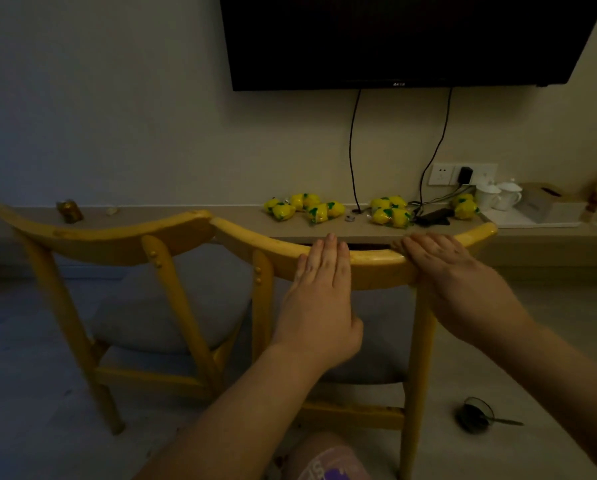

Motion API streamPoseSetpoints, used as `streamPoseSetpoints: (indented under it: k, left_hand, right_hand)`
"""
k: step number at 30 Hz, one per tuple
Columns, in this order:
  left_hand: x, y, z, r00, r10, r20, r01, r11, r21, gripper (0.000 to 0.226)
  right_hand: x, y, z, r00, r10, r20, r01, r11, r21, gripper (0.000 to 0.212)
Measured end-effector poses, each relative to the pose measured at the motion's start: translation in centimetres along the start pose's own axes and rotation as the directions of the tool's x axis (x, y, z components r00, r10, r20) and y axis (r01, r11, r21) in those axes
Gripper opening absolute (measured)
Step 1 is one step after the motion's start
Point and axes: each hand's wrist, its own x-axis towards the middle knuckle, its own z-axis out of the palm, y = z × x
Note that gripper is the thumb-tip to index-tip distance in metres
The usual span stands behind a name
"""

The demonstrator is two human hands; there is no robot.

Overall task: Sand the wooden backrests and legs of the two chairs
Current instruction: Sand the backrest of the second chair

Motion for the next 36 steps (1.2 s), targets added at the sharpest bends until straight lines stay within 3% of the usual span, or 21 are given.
streamPoseSetpoints:
  k: [3,6,10,15,17,21,23,27,31,36]
  left_hand:
    - [0.0,0.3,0.1,1.000,-0.006,-0.006,0.006,1.000,-0.014,0.102]
    - [-0.1,0.3,0.1,1.000,-0.010,-0.002,0.009,1.000,-0.011,0.102]
    - [-0.2,0.0,-0.2,1.000,0.000,0.014,0.000,1.000,-0.007,0.100]
    - [-0.1,0.3,-0.1,1.000,-0.015,0.005,0.015,0.999,-0.030,0.102]
    - [0.0,0.5,0.1,1.000,-0.024,0.008,0.024,0.999,-0.027,0.102]
    - [-0.1,0.2,0.2,1.000,-0.011,0.005,0.011,1.000,-0.016,0.100]
    - [-0.2,0.0,0.2,1.000,-0.003,0.005,0.003,1.000,-0.002,0.100]
    - [0.0,0.2,0.2,1.000,-0.020,0.018,0.021,1.000,-0.023,0.101]
    - [0.3,1.0,-0.3,0.998,-0.060,0.037,0.061,0.998,-0.034,0.103]
    - [1.2,2.9,-1.6,0.996,-0.087,0.023,0.087,0.996,-0.001,0.101]
  right_hand:
    - [0.3,-2.5,0.7,0.996,0.041,-0.074,-0.036,0.997,0.064,0.061]
    - [0.5,-4.2,1.4,0.997,-0.071,-0.013,0.072,0.994,0.078,0.063]
    - [0.3,-1.6,0.5,0.986,-0.165,0.019,0.164,0.986,0.020,0.066]
    - [-0.5,-1.9,0.9,0.990,0.063,-0.124,-0.054,0.996,0.075,0.066]
    - [-0.4,-3.9,1.9,0.989,0.080,-0.126,-0.067,0.992,0.109,0.064]
    - [-0.6,-4.2,2.5,0.982,-0.174,-0.076,0.177,0.984,0.035,0.066]
    - [-0.7,-2.2,1.9,0.971,-0.228,-0.065,0.228,0.974,-0.012,0.070]
    - [-1.5,1.1,0.9,0.993,-0.038,-0.109,0.044,0.997,0.056,0.073]
    - [-1.5,-1.3,2.0,0.985,0.097,-0.146,-0.072,0.983,0.170,0.061]
    - [-1.4,-1.3,1.8,0.987,-0.126,-0.096,0.135,0.986,0.095,0.062]
